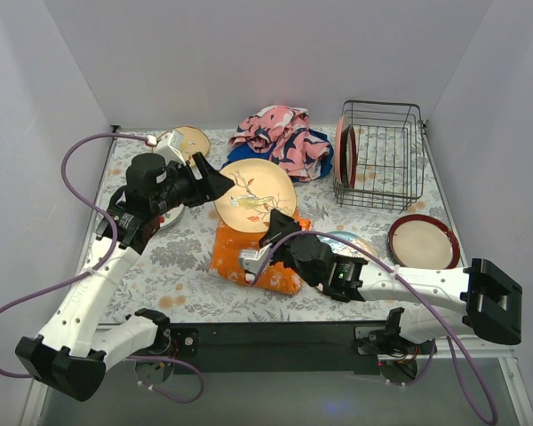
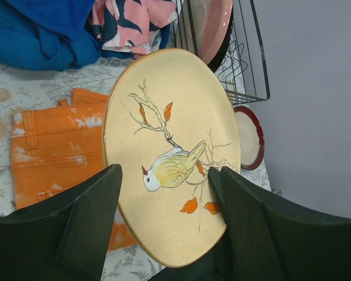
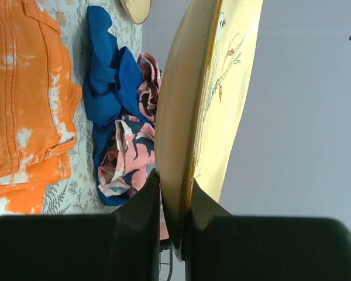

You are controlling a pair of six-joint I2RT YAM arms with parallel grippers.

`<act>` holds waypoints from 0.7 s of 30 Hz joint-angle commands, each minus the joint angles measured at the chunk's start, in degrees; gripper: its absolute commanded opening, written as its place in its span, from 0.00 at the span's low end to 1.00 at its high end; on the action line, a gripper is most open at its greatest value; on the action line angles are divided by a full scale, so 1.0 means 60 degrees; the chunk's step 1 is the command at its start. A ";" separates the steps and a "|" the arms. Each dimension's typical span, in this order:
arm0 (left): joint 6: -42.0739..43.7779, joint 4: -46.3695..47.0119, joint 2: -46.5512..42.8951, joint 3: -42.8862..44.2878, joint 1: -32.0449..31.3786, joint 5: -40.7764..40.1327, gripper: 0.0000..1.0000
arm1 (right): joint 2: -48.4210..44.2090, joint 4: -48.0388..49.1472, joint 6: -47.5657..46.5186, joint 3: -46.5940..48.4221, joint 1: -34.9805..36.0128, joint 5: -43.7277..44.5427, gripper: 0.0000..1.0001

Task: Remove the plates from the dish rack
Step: Place the plate at the center of the board.

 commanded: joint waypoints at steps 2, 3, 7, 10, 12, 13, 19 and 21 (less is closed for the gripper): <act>0.0537 -0.0673 -0.0291 -0.0317 0.0060 -0.0843 0.67 | -0.0167 0.3248 -0.0209 0.0579 0.0006 0.0631 0.01; 0.0522 -0.0643 -0.0233 -0.0405 0.0060 -0.0741 0.67 | -0.0123 0.3277 -0.0194 0.0594 0.0006 0.0588 0.01; 0.0420 -0.0541 -0.0013 -0.0727 0.0060 -0.0798 0.65 | 0.0097 0.3496 -0.0237 0.0668 0.0006 0.0675 0.01; 0.0493 -0.0526 0.0003 -0.0947 0.0060 -0.1178 0.65 | 0.0287 0.3628 -0.0369 0.0683 0.0006 0.0953 0.01; 0.0479 -0.0235 -0.0056 -0.1210 0.0060 -0.0729 0.65 | 0.0303 0.3687 -0.0268 0.0609 0.0006 0.0735 0.01; 0.0406 0.0188 -0.0158 -0.1327 0.0060 -0.0479 0.65 | 0.0332 0.3687 -0.0209 0.0595 0.0006 0.0661 0.01; -0.0371 0.1100 0.0206 -0.1725 0.0060 0.0665 0.27 | 0.0858 0.3877 0.0128 0.0624 0.0021 0.0587 0.01; -0.0619 0.1115 0.0529 -0.1695 0.0060 0.0739 0.03 | 0.1034 0.3951 0.0143 0.0624 0.0021 0.0675 0.01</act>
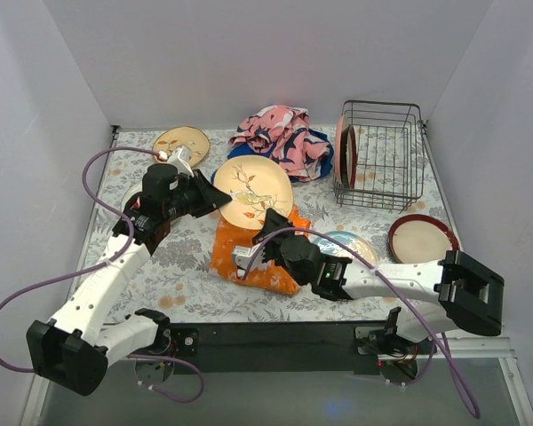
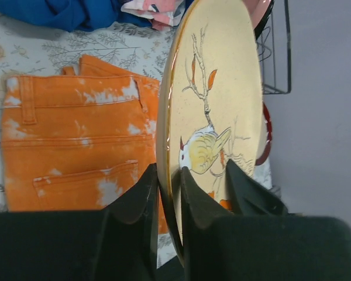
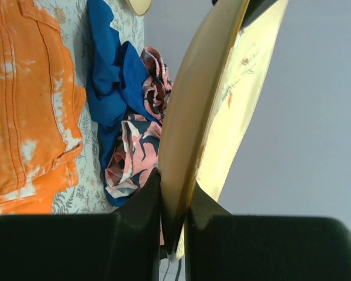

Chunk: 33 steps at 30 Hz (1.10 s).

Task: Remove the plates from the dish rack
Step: Place the plate at the center of the board.

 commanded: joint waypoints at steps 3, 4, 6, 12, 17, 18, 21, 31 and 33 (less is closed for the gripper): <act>-0.0588 0.0562 0.0578 -0.0019 0.0042 0.0773 0.00 | 0.0308 0.2763 0.0139 0.0558 0.0043 0.0512 0.07; -0.0705 0.0591 0.0607 0.0039 0.0085 0.0803 0.00 | 0.0424 0.2807 0.0212 0.0471 0.0043 0.0570 0.12; -0.0779 0.0591 0.0768 0.0214 0.0232 0.1007 0.00 | 0.0484 0.2866 0.0591 0.0354 0.0043 0.0615 0.32; -0.1467 0.1396 0.1441 0.0684 0.1505 0.3111 0.00 | 0.0411 0.2852 0.1849 -0.0057 0.0072 0.0659 0.63; -0.1979 0.2187 0.2218 0.1297 0.2763 0.3776 0.00 | -0.0656 0.1669 0.3870 -0.0394 0.0247 -0.0086 0.97; -0.1995 0.2232 0.2320 0.1459 0.2926 0.3777 0.00 | -0.0876 0.1346 0.4354 -0.0264 0.0262 -0.0190 0.98; -0.2257 0.2611 0.2716 0.1811 0.3498 0.3528 0.00 | -0.1784 -0.0190 0.6784 0.0160 0.0262 -0.0556 0.98; -0.3985 0.5611 0.4883 0.2075 0.5636 0.2064 0.00 | -0.4933 -0.3096 1.1769 -0.0303 0.0248 -0.0923 0.98; -0.3973 0.5689 0.5511 0.2571 0.5769 0.1989 0.00 | -0.5576 -0.3081 1.2106 -0.0525 0.0248 -0.0967 0.98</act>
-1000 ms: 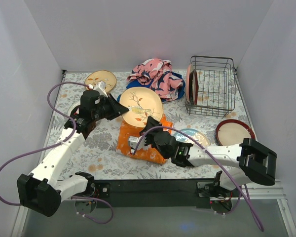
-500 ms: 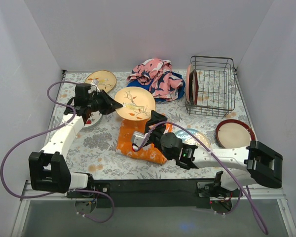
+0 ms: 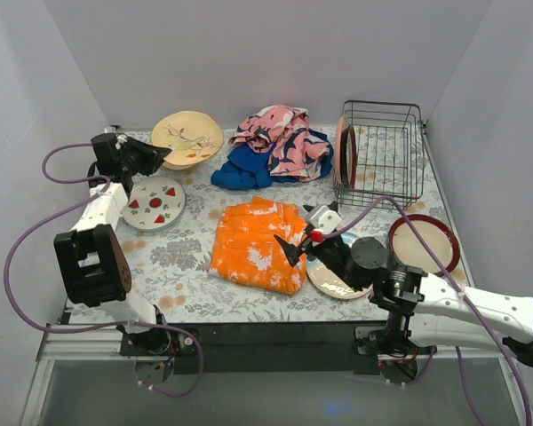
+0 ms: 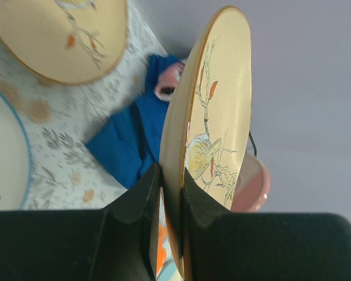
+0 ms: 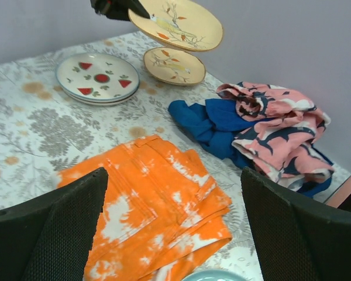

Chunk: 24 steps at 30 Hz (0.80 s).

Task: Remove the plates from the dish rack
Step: Place the plate at the center of the board.

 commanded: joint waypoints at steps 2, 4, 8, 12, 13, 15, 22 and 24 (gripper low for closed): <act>-0.0891 0.1839 0.1575 0.1668 0.0498 -0.0109 0.00 | -0.1362 -0.0469 0.1912 -0.0690 0.0018 -0.0188 0.98; -0.0861 0.1940 0.2364 0.2021 0.0513 -0.0240 0.00 | -0.1626 -0.0381 0.1941 -0.0793 0.0004 -0.0115 0.98; -0.0992 0.2453 0.3449 0.2592 0.0498 -0.0197 0.00 | -0.1773 -0.0396 0.1941 -0.0867 0.0004 0.0558 0.97; -0.1037 0.3097 0.4448 0.2959 0.0498 0.0052 0.00 | -0.2066 -0.0396 0.2000 -0.0969 0.0004 0.0618 0.97; -0.0993 0.3156 0.4580 0.3032 0.0498 0.0096 0.00 | -0.2110 -0.0381 0.2029 -0.0984 0.0003 0.0705 0.97; -0.0789 0.3026 0.4975 0.3340 0.0484 0.0038 0.00 | -0.2212 -0.0396 0.2015 -0.1042 0.0003 0.0823 0.97; 0.0148 0.2293 0.5957 0.4292 0.0484 -0.0240 0.00 | -0.2257 -0.0381 0.1985 -0.1087 0.0003 0.1263 0.97; 0.0310 0.2031 0.6191 0.4468 0.0498 -0.0270 0.00 | -0.2243 -0.0381 0.1985 -0.1087 0.0003 0.1336 0.97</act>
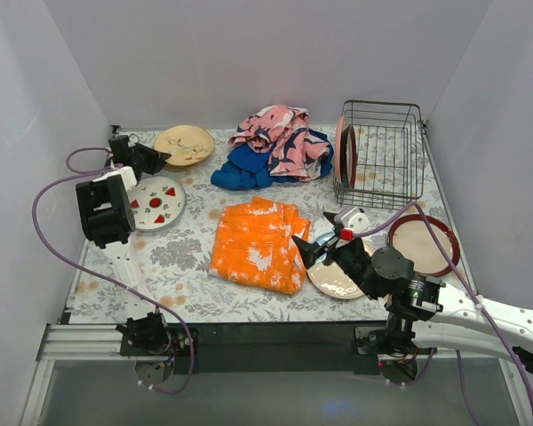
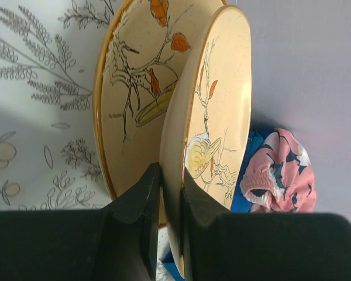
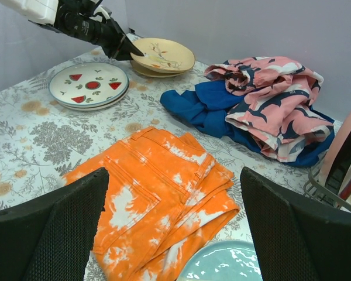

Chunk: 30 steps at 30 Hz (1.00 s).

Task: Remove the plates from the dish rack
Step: Place the plate at the center of the board.

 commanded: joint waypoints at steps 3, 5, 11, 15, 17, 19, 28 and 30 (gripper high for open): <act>0.0416 0.0484 -0.0062 0.1118 -0.0023 0.0452 0.03 | -0.0104 0.0311 0.0153 0.0010 0.0018 0.0429 0.96; 0.0460 0.0411 -0.0032 0.1191 -0.0008 0.0452 0.14 | -0.0163 0.0297 0.0153 -0.0005 0.0003 0.0458 0.97; 0.0622 -0.0159 0.0012 0.1382 -0.0008 0.0364 0.38 | -0.0295 0.0311 0.0153 -0.0063 0.0003 0.0604 0.97; 0.0899 -0.0847 -0.0105 0.1674 -0.0022 -0.0161 0.50 | -0.0265 0.0311 0.0314 -0.0049 0.0018 0.1088 0.96; 0.1046 -0.1460 -0.0149 0.1893 -0.0022 -0.0426 0.52 | -0.0280 0.0311 0.0343 -0.0063 0.0004 0.1088 0.96; 0.1178 -0.1668 -0.0222 0.1939 0.0007 -0.0704 0.53 | -0.0251 0.0311 0.0329 -0.0049 0.0003 0.1146 0.96; 0.1295 -0.2811 -0.0515 0.2041 -0.0008 -0.1832 0.55 | -0.0280 0.0311 0.0343 -0.0034 0.0003 0.1716 0.98; 0.1340 -0.2972 -0.0530 0.2056 0.0007 -0.2023 0.55 | -0.0207 0.0311 0.0387 -0.0034 0.0003 0.1689 0.98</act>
